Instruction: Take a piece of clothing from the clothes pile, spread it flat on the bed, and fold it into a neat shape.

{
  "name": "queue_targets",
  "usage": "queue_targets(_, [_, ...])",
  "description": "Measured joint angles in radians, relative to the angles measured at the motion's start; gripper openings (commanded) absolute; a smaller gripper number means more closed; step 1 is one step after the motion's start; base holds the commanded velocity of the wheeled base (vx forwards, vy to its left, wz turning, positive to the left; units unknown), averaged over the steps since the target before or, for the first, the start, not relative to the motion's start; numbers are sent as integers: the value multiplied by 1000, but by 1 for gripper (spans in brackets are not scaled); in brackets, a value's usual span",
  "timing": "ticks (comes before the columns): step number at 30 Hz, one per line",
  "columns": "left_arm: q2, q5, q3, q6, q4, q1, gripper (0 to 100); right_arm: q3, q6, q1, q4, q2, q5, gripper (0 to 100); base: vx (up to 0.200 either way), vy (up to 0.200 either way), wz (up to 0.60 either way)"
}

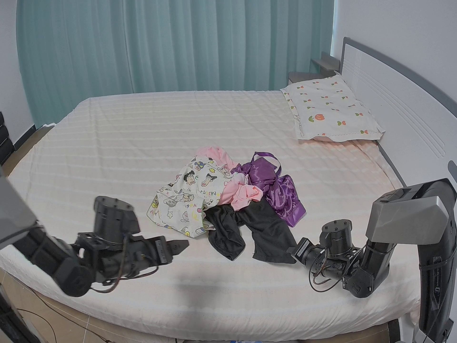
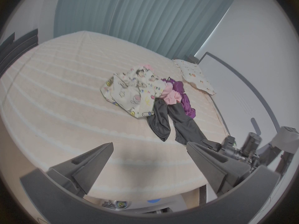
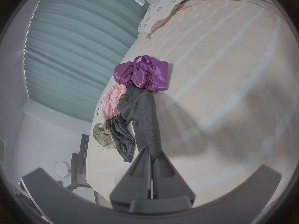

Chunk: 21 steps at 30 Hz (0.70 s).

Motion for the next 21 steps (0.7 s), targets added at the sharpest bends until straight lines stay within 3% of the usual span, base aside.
queue_targets(6, [309, 66, -286, -95, -16, -70, 100, 0, 0, 1, -1, 0, -1, 0, 0, 0, 0])
queue_targets(15, [531, 129, -597, -137, 95, -124, 100, -1, -2, 5, -13, 7, -3, 0, 0, 0, 0])
queue_targets(21, [612, 161, -710, -141, 163, -141, 100, 4, -4, 6, -47, 14, -3, 0, 0, 0, 0])
